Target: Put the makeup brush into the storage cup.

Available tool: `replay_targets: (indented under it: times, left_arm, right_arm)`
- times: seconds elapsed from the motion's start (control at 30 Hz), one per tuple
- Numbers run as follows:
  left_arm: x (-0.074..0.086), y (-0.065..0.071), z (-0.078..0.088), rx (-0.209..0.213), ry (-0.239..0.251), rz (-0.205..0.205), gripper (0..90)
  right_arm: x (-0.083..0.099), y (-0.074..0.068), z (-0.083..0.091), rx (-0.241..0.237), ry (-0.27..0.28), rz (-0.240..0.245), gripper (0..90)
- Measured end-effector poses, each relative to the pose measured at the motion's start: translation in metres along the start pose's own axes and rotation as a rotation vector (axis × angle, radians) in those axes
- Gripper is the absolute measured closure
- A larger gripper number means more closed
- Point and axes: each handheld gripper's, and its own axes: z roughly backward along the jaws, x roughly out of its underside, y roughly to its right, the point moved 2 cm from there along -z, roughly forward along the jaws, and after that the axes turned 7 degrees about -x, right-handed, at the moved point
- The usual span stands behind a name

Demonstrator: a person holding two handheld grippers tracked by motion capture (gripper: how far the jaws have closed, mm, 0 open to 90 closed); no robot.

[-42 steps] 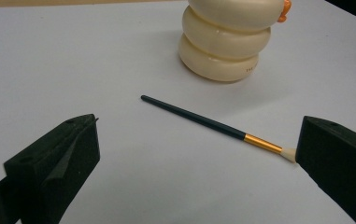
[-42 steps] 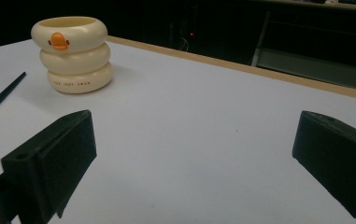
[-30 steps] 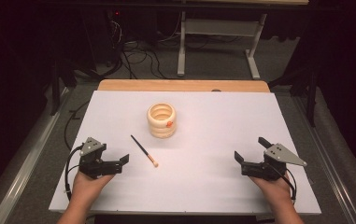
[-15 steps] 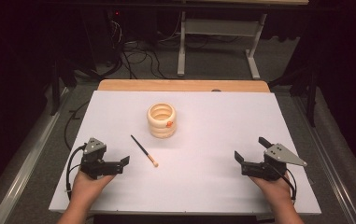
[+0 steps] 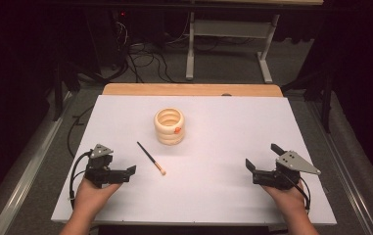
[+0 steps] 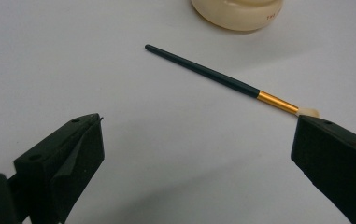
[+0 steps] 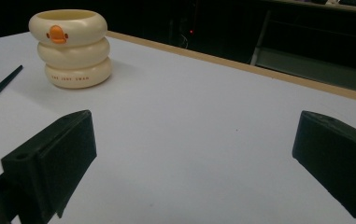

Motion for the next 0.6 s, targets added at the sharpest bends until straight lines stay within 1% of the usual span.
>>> replay_targets:
  times: [0.2,0.33,0.43,0.5,0.6]
  left_arm:
    - [0.0018,-0.0037,-0.0028,-0.003,-0.033,0.017,1.6]
    - [0.0010,-0.0054,-0.0025,-0.016,-0.036,0.024,1.5]
    - [0.0004,-0.0058,-0.0032,-0.022,-0.040,0.025,1.2]
    - [0.0001,-0.0065,-0.0050,-0.031,-0.052,0.030,1.2]
    - [0.0018,-0.0059,-0.0060,-0.030,-0.058,0.022,1.0]
  right_arm:
    - [-0.0001,-0.0007,-0.0014,-0.005,0.002,0.001,1.0]
    - [-0.0010,-0.0020,-0.0002,-0.008,0.006,0.000,1.0]
    - [-0.0007,-0.0016,0.0011,-0.004,0.008,0.001,1.0]
    - [-0.0002,-0.0026,0.0014,-0.004,0.006,-0.001,1.1]
    - [-0.0004,-0.0035,0.0025,0.000,0.005,0.008,1.1]
